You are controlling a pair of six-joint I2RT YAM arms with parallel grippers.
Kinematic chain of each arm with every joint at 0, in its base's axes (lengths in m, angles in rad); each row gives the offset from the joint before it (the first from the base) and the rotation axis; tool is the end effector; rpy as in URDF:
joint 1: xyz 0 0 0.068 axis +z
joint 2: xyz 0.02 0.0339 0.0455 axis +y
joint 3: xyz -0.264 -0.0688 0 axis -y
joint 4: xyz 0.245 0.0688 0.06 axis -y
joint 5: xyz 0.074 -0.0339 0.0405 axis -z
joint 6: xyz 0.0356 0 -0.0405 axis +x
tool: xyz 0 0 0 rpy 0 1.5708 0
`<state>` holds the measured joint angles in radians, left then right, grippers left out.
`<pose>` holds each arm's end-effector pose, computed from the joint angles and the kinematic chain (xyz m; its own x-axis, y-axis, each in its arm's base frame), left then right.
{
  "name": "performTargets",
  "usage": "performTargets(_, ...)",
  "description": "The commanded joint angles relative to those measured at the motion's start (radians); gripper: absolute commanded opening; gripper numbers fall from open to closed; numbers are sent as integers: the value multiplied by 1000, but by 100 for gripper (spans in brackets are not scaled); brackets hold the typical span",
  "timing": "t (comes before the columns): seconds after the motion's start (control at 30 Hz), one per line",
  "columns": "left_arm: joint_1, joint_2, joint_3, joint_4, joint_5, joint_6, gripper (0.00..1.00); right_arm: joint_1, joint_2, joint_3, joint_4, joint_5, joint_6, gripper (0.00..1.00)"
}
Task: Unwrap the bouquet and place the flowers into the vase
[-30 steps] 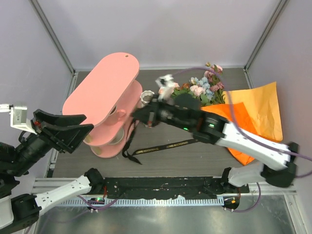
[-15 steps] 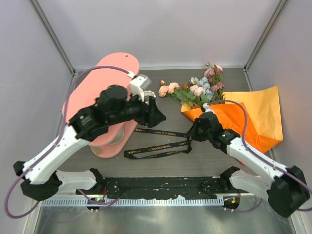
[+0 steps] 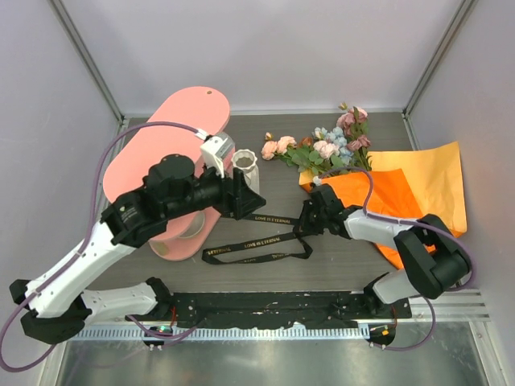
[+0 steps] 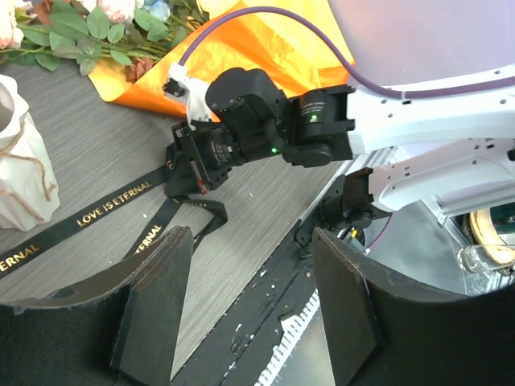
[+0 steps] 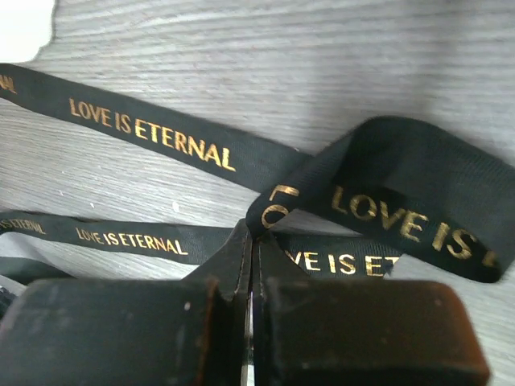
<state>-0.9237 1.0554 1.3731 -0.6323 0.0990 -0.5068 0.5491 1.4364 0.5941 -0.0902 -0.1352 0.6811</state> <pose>0.1225 -0.1680 0.4429 -0.5760 -0.0389 -0.8165 0.6531 0.5788 -0.4883 0.2172 0.1385 0.1445 -0.9010 0.1802 -0.3947 -0.0236 0.8880 0.4593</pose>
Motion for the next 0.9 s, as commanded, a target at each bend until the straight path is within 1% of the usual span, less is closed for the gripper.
performTargets(0.0, -4, -52, -17, 40, -4, -2, 65, 49, 76, 22, 84, 84, 9, 1)
performTargets(0.07, -4, -72, -25, 31, 1, -2, 65, 93, 107, 38, 114, 118, 27, 1)
performTargets(0.1, -3, -87, -26, 29, 4, -2, 65, 153, 134, 42, 127, 123, 67, 1)
performTargets(0.17, -4, -101, -32, 28, 5, -2, 66, 221, 168, 62, 193, 123, 125, 1)
performTargets(0.2, -3, -110, -34, 25, 2, -1, 66, 256, 221, 78, 213, 124, 171, 1)
performTargets(0.23, -3, -123, -34, 23, -1, 2, 66, 338, 249, 128, 228, 131, 192, 1)
performTargets(0.3, -3, -132, -34, 14, -5, 8, 66, 405, 317, 205, 253, 131, 209, 1)
performTargets(0.33, -3, -136, -31, 8, -11, 10, 66, 449, 390, 298, 251, 131, 215, 1)
performTargets(0.4, -3, -135, -25, -12, -22, 20, 66, 471, 447, 387, 248, 115, 210, 1)
performTargets(0.43, -3, -133, -20, -15, -25, 24, 66, 476, 485, 464, 236, 117, 193, 1)
performTargets(0.5, -4, -127, -17, -26, -25, 24, 66, 480, 493, 524, 170, 120, 172, 1)
performTargets(0.57, -3, -126, -14, -26, -25, 25, 66, 480, 451, 535, 144, 114, 149, 9)
performTargets(0.63, -3, -127, -19, -17, -33, 27, 67, 480, 391, 479, 121, 131, 141, 18)
performTargets(0.67, -3, -130, -23, -12, -33, 27, 67, 480, 305, 446, 103, 166, 147, 29)
performTargets(0.7, -3, -130, -28, 8, -28, 27, 67, 480, 267, 411, 99, 178, 152, 36)
performTargets(0.73, -3, -129, -37, 19, -24, 27, 67, 479, 218, 342, 96, 193, 156, 42)
performTargets(0.77, -3, -127, -40, 28, -21, 25, 67, 477, 179, 310, 66, 203, 159, 49)
performTargets(0.8, -3, -114, -42, 42, -12, 25, 67, 479, 106, 282, 52, 210, 169, 52)
performTargets(0.87, -3, -100, -39, 52, 13, 24, 67, 480, 41, 211, 5, 226, 175, 57)
